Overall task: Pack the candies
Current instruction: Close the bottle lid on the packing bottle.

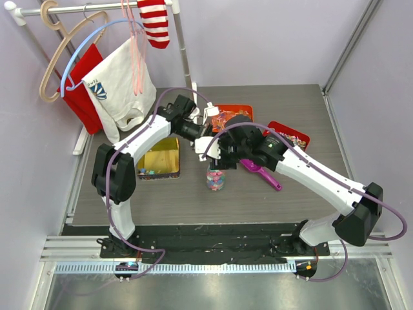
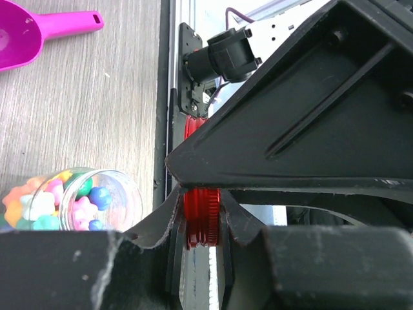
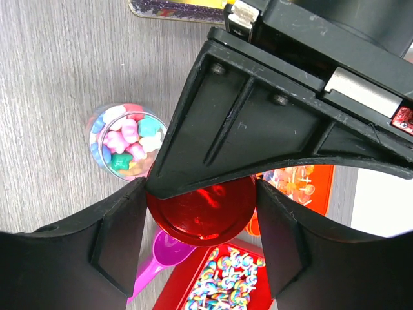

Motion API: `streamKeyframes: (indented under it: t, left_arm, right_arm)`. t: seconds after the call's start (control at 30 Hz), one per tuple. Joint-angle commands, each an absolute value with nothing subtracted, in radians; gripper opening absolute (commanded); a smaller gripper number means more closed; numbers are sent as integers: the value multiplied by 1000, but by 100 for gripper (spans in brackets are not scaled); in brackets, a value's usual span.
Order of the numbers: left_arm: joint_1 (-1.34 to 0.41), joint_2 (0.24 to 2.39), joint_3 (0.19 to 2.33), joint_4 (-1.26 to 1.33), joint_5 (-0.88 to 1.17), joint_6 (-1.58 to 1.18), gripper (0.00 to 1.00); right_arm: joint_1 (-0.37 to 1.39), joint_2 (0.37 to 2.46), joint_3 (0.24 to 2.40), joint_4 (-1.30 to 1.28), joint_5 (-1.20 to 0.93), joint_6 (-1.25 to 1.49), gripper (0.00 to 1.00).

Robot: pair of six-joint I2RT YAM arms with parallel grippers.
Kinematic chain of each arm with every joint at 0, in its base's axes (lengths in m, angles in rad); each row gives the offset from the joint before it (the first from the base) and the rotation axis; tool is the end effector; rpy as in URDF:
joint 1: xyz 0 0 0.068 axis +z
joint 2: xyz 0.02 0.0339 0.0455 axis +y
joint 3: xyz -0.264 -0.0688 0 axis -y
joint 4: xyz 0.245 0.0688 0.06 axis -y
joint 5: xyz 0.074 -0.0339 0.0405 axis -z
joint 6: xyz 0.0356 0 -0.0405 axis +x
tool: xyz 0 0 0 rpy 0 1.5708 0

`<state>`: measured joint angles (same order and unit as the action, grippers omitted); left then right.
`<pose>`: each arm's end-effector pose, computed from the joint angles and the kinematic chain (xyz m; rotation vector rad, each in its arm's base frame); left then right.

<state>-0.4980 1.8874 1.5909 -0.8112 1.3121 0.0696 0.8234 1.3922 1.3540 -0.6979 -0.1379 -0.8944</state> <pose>0.3272 -0.2171 0.2758 1.0660 2.1335 -1.8828 0.2011 0.2242 0.3505 -1.7877 1.4494 0.1226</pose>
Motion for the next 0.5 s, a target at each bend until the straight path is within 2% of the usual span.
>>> streamKeyframes:
  t: [0.0, 0.07, 0.1, 0.27, 0.3, 0.4, 0.47]
  left_arm:
    - [-508, 1847, 1637, -874, 1333, 126, 7]
    - [-508, 1842, 1641, -873, 1330, 124, 14]
    - [-508, 1841, 1644, -871, 1327, 127, 26]
    - [-497, 1812, 1663, -868, 1269, 141, 50]
    - [-489, 1807, 1664, -867, 1261, 141, 60]
    - [-471, 1784, 1675, -853, 1233, 138, 74]
    - [-460, 1772, 1681, -851, 1204, 135, 79]
  right_arm:
    - [819, 1373, 1413, -672, -137, -877, 34]
    - [818, 1364, 1410, -672, -133, -873, 33]
    - [819, 1359, 1408, -672, -130, -871, 33]
    - [818, 1335, 1378, -673, -130, -868, 33]
    - [818, 1324, 1371, -672, -133, -867, 33]
    - [816, 1306, 1345, -670, -146, -861, 33]
    - [813, 1295, 1330, -667, -150, -859, 33]
